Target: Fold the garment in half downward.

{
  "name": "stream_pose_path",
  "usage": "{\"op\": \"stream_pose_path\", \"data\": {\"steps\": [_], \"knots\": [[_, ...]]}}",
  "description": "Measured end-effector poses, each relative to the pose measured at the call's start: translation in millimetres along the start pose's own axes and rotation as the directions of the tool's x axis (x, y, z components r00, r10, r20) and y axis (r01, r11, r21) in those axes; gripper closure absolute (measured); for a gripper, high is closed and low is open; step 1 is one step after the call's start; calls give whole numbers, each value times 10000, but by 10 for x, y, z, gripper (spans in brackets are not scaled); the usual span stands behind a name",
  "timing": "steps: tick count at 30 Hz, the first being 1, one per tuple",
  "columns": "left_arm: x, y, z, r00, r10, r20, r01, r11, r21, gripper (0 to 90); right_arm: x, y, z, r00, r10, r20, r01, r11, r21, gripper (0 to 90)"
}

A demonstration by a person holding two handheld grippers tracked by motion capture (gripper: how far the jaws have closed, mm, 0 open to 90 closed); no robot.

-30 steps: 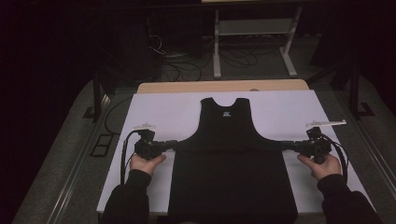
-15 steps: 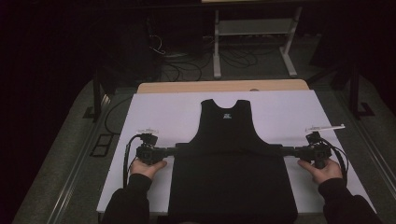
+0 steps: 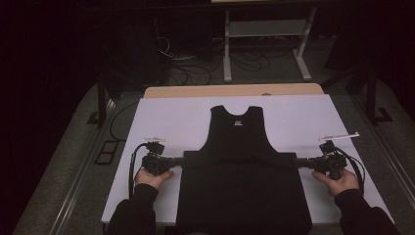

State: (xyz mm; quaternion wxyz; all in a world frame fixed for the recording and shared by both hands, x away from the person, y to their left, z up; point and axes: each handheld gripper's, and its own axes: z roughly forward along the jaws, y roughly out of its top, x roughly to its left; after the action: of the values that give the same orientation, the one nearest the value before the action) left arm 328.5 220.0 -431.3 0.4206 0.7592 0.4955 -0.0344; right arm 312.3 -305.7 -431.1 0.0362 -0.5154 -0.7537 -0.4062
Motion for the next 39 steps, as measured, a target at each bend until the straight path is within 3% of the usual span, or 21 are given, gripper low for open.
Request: {"op": "stream_pose_path", "data": {"steps": [20, 39], "knots": [[-22, -83, -44, 10000, 23, 94, -25, 9997, 233, 864, 6, -92, -1, 9992, 383, -132, -376, 9981, 484, 824], [-31, -127, -59, 10000, 0, 58, -3, 9989, 459, 864, 14, -154, -20, 9995, 307, -23, -304, 9969, 728, 825]]}}
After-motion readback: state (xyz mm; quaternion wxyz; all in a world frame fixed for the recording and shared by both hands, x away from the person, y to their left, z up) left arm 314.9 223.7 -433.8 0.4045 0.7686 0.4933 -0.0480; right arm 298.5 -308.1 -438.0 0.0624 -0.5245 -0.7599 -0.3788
